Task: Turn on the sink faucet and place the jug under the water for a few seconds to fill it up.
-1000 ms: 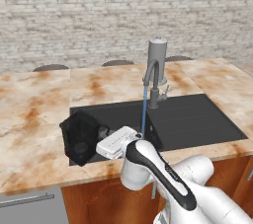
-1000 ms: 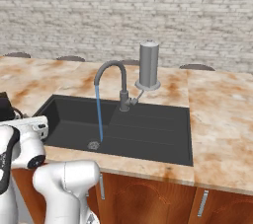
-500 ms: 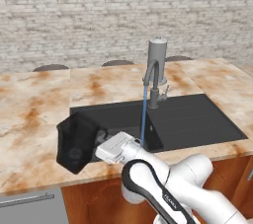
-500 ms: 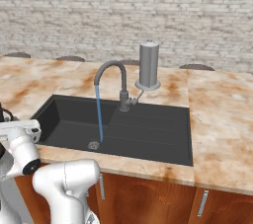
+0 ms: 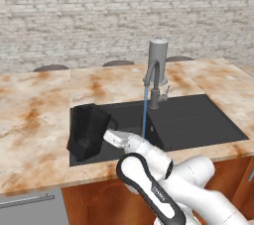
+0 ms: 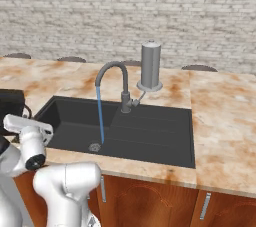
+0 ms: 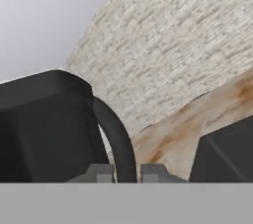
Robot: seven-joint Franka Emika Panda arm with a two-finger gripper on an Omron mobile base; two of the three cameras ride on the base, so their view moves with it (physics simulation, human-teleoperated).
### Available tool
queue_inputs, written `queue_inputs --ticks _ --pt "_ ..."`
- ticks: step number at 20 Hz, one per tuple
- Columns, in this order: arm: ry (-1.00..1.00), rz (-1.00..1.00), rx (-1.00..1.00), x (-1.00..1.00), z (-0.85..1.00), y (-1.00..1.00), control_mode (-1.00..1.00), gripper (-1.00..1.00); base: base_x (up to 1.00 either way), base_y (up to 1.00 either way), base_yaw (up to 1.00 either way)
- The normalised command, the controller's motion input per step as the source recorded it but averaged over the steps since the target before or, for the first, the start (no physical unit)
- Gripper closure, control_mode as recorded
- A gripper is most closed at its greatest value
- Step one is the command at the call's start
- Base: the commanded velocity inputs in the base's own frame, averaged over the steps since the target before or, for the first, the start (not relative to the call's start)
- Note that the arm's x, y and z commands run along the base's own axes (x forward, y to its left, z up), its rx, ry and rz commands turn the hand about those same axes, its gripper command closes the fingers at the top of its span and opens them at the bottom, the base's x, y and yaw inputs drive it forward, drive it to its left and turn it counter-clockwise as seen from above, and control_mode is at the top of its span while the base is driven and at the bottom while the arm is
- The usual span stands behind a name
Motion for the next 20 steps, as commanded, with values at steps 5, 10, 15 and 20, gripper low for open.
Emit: queue_inputs --ticks 5,10,15,20 --pt "0.29 -0.39 0.04 0.88 0.25 -0.6 -1.0 1.0 0.0 0.0 0.0" --pt "0.25 -0.34 0.01 0.69 0.1 -0.71 -1.0 1.0 0.0 0.0 0.0" --pt "0.23 -0.24 -0.01 0.41 -0.05 -0.5 -1.0 1.0 0.0 0.0 0.0" --pt "0.23 -0.27 -0.01 0.43 -0.04 -0.24 -1.0 1.0 0.0 0.0 0.0"
